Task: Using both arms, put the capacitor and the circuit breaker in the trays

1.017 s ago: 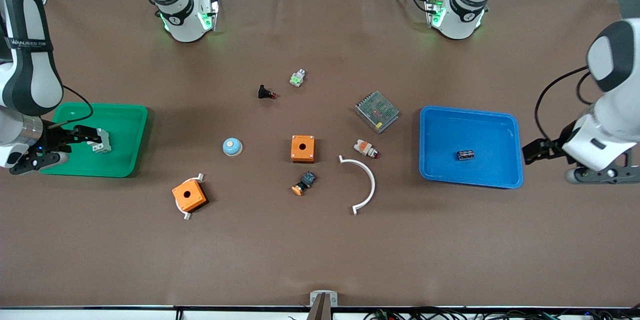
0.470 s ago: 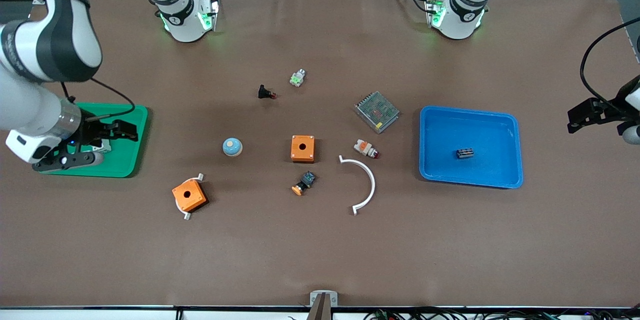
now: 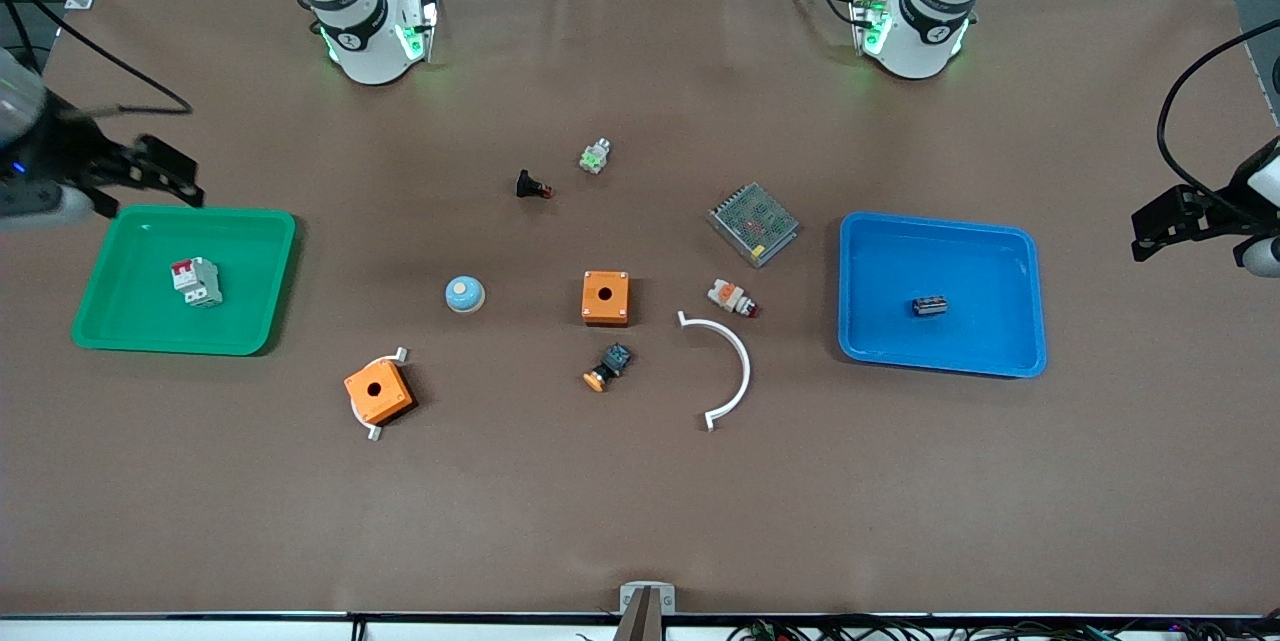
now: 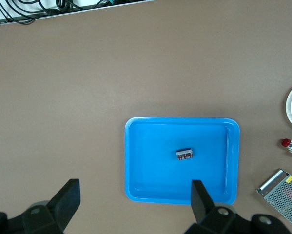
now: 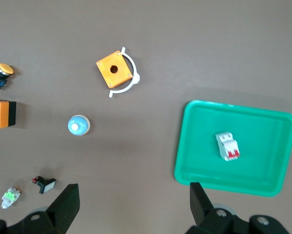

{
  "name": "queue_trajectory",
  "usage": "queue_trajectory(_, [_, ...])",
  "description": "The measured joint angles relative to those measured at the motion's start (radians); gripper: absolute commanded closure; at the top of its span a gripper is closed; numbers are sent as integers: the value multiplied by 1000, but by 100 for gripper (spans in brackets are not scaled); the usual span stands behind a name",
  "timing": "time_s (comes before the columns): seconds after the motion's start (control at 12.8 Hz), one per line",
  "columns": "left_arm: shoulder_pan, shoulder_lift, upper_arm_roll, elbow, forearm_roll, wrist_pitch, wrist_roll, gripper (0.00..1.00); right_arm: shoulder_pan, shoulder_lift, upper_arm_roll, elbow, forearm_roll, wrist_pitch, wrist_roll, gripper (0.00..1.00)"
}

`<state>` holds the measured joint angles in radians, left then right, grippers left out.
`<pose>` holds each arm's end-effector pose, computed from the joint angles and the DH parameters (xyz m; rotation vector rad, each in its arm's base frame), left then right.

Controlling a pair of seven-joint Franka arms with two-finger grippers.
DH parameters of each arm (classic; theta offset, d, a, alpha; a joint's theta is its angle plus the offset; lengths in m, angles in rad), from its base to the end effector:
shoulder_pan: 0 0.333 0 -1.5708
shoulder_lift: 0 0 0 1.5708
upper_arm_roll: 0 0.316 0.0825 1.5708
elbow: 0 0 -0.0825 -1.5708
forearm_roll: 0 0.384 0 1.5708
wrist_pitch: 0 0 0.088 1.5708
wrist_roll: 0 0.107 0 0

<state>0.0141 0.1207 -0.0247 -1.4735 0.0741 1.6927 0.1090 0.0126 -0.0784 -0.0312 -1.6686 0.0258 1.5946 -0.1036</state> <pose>0.6039 0.0016 0.6127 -3.0565 0.1908 -0.1455 0.5315 -0.0078 0.6229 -3.1109 -0.1316 -0.0095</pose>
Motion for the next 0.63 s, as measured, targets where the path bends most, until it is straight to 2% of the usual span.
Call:
queue_trajectory(0.23, [8, -1, -4, 3, 0, -2, 49, 0, -61, -54, -4, -2, 0, -38, -28, 0])
queue_trajectory(0.47, [85, -1, -108, 3, 0, -9, 1, 0, -82, -75, -4, -16, 0, -46, -36, 0])
queue_trajectory(0.55, [77, -2, -113, 5, 0, -9, -12, 0, -82, -86, -3, -28, 0, -46, -36, 0])
queue_trajectory(0.63, [44, -6, -86, 7, -5, -9, -16, 0, -82, -97, -3, -37, 0, -46, -36, 0])
